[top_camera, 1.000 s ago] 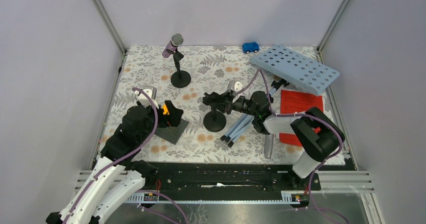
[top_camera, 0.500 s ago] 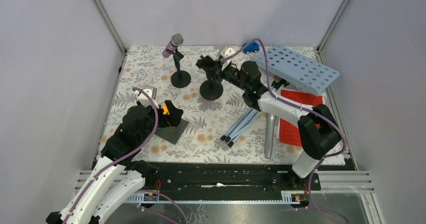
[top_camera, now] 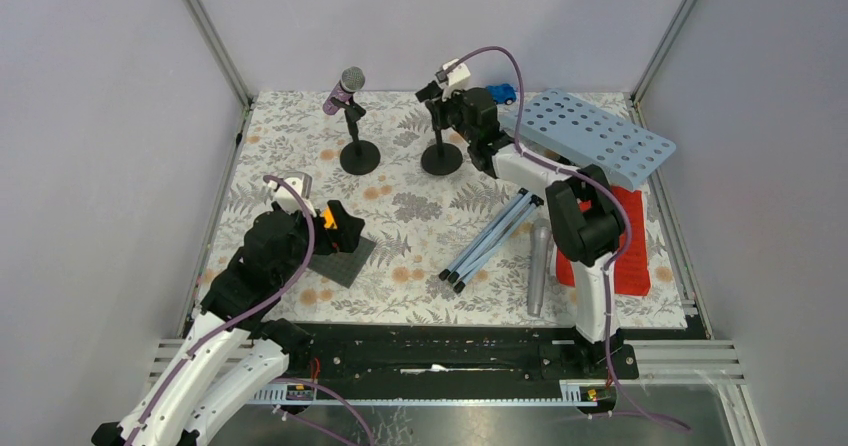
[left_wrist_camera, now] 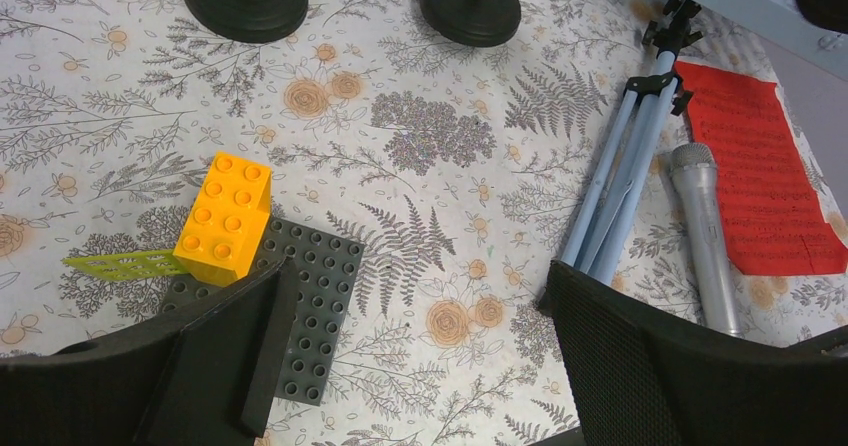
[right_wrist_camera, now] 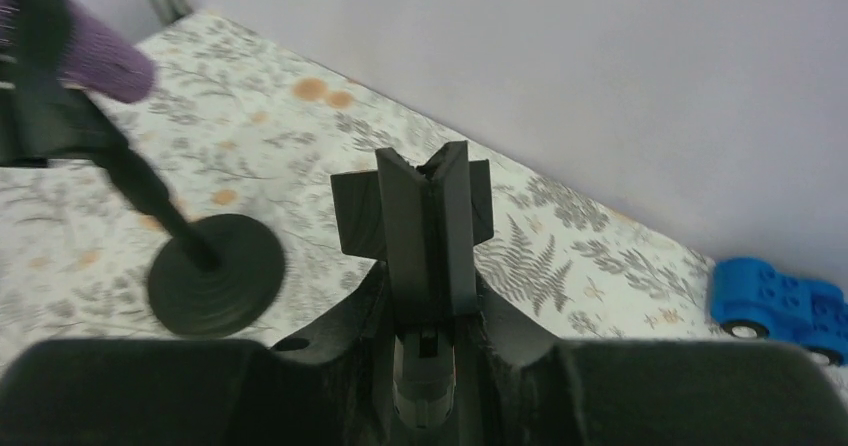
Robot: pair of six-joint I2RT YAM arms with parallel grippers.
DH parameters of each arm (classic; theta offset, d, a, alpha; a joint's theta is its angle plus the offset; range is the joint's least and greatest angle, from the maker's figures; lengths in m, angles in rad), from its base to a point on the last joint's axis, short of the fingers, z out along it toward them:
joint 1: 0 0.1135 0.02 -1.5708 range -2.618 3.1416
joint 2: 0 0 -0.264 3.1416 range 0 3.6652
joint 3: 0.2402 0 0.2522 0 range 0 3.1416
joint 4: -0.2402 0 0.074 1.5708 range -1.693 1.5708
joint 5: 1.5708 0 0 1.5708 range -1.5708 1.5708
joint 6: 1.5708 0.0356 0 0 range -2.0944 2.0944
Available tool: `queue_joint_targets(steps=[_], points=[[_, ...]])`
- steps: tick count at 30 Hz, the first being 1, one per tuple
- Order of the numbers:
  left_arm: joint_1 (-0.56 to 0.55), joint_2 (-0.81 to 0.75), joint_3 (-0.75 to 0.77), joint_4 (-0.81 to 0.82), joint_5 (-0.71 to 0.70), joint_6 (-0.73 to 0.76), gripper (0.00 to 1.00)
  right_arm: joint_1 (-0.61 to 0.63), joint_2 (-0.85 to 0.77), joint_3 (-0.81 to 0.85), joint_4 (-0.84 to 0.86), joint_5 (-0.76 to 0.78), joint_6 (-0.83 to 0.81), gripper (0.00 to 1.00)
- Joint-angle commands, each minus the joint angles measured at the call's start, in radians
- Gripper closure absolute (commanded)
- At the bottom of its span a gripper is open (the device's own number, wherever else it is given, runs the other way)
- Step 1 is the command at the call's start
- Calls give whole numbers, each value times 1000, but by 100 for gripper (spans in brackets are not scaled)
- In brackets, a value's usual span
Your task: Pack up the instrument practice props
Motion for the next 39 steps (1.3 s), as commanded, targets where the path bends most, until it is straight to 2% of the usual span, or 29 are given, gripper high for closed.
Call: queue_joint_targets(steps=[1,4,5,8,10,13,17,22,25,28,31,34,36,39], points=[[3,-8,-1,29,-22,-4,1,-52,58,119,116,48,67,100],[3,0,0,28,-17,-4,1,-78,97,125,134,37,80,99],[3,0,1,25,-18,-4,1,-79,99,103,156,31,74,93],[3,-4,2,22,-26,-4,1,-80,85,8,255,5,43,49],[3,-6,1,23,-38,-4,1,-79,54,-58,300,1,35,32],[3,-8,-1,21,-53,-6,1,-79,-16,-169,343,-11,20,15],[3,5,3,17,-65,-6,1,-79,-174,-322,327,43,58,2],[3,33,16,21,-172,-27,1,-80,-443,-576,221,158,207,0],[4,76,21,33,-286,-114,1,-79,-602,-680,28,208,300,0],[4,141,34,73,-325,-182,1,-80,-757,-731,-234,224,407,0],[3,194,8,190,-354,-224,1,-79,-881,-778,-458,178,486,0],[4,248,-6,343,-360,-234,1,-79,-1019,-841,-612,95,564,0],[3,288,12,386,-384,-237,1,-79,-1125,-908,-652,33,600,0],[3,333,118,338,-404,-206,1,-80,-1271,-1010,-623,-14,616,0]])
